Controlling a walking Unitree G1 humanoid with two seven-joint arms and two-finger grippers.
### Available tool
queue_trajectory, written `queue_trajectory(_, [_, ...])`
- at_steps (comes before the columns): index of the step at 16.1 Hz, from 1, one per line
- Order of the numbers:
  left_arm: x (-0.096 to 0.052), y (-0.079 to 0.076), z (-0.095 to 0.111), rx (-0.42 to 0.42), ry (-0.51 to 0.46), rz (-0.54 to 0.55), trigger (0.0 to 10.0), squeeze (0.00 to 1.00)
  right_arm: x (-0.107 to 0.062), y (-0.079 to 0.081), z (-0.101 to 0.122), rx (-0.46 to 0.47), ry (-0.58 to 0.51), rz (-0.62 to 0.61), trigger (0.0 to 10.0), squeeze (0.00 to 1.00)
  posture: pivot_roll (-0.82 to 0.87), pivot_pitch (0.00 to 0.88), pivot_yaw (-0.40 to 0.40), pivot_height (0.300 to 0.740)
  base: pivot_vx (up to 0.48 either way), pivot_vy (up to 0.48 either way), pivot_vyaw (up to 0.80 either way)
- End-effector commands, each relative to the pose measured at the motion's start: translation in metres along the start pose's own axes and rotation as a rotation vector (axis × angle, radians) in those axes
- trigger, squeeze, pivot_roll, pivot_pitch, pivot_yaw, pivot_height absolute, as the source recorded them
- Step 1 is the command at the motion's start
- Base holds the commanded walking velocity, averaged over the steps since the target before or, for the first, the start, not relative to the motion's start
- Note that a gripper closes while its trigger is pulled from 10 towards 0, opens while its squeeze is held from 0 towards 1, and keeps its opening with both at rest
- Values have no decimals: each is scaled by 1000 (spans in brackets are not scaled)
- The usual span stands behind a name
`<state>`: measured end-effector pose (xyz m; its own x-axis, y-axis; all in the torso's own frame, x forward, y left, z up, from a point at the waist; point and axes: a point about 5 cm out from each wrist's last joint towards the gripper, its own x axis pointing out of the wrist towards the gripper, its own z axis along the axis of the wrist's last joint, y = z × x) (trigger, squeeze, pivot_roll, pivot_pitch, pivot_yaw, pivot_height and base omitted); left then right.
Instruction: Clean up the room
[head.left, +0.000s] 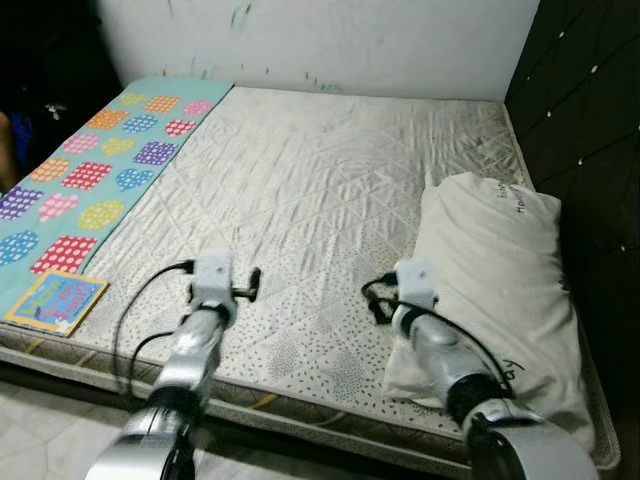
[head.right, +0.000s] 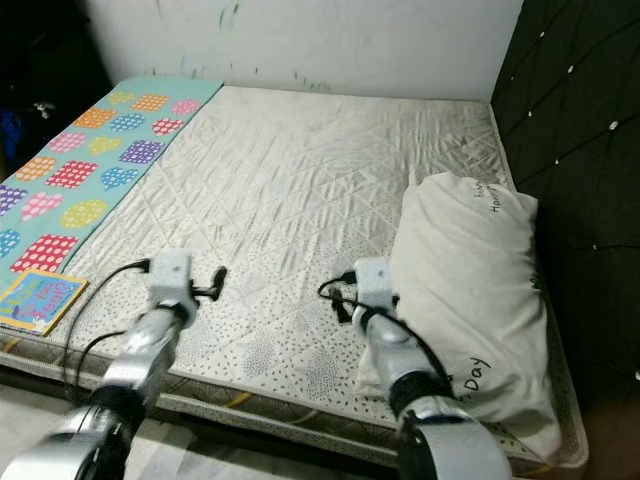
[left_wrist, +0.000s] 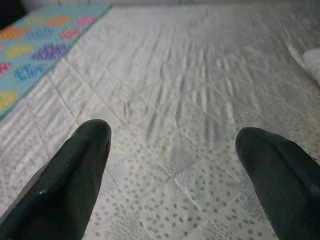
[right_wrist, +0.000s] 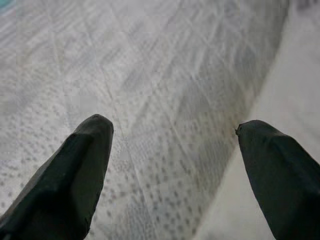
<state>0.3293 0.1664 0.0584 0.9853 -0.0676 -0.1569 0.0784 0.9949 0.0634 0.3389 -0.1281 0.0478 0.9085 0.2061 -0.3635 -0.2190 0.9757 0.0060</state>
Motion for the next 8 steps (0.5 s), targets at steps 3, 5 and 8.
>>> queue_trajectory(3, [-27, 5, 17, 114, -171, -98, 10000, 0, -17, 5, 0, -166, -98, 110, 10000, 0, -162, 0, 46, 740, 0, 0, 0])
queue_trajectory(5, [-37, 3, 18, 132, -154, -143, 10000, 0, -26, 10, 4, -50, -150, 219, 10000, 0, -139, 0, 29, 740, 0, 0, 0])
queue_trajectory(8, [-65, 2, 16, 174, -145, -182, 10000, 0, -34, 9, 12, -81, -182, 128, 10000, 0, -112, 0, 13, 740, 0, 0, 0])
